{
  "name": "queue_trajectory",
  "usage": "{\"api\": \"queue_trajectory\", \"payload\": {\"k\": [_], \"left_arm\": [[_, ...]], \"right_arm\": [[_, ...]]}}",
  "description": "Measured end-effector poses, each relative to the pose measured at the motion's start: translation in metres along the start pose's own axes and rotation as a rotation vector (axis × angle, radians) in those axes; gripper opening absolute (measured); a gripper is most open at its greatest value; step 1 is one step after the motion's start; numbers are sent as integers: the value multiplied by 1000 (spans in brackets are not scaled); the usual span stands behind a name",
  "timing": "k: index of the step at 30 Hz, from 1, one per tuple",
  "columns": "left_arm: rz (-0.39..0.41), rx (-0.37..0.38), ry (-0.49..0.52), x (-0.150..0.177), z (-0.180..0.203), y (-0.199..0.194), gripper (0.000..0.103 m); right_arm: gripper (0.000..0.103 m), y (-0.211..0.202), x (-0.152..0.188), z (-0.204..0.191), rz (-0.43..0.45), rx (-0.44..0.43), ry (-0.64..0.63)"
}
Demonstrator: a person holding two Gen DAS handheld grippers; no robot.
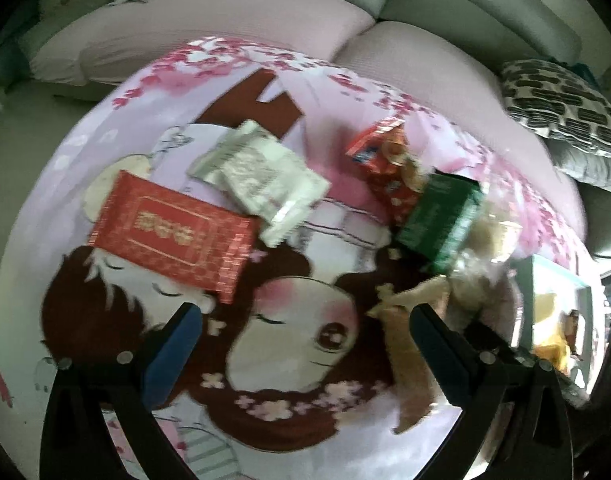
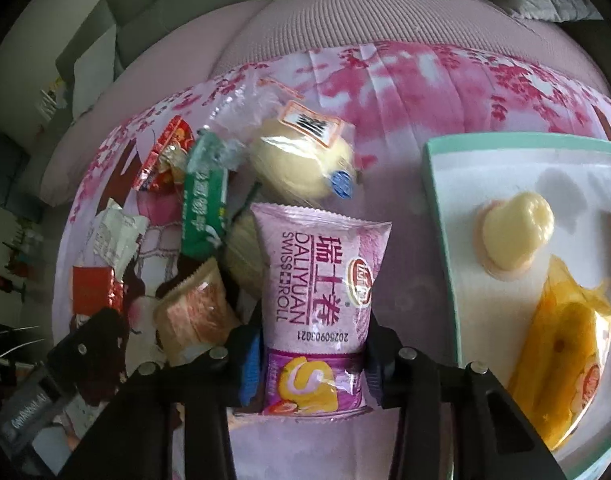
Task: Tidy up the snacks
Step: 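Grasp the pink Swiss roll bag with the right tool while the left tool grasps the beige bread pack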
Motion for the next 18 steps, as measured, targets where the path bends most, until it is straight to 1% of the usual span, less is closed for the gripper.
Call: {"api": "queue_trajectory", "payload": {"k": [3,8,12,15,18], "left_arm": [[0,25,24,2,13,-2,103],[-17,55,94,9,37,-1,103],[-26,41,150,16,57,2,103],[-38,38,189,20,67,7,103],[-54,7,220,24,73,14,103]], "right_arm": [[44,-6,6,3,5,8,-9],[44,-15,20,7,7,23,-32],[44,-22,31,11,10,35,-37],[44,-25,36,15,9,28,-26],[44,-25,37,17,9,19,-19]]}}
Point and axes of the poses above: each gripper's, at about its wrist camera, not at the fingertips, and y roughly the way its jaws point, z to its right, x to its underside, the point moved 5 cm from there along y, roughly the way its jaws point, and after that the axes turned 8 degrees about -x, right-handed, at the moved point
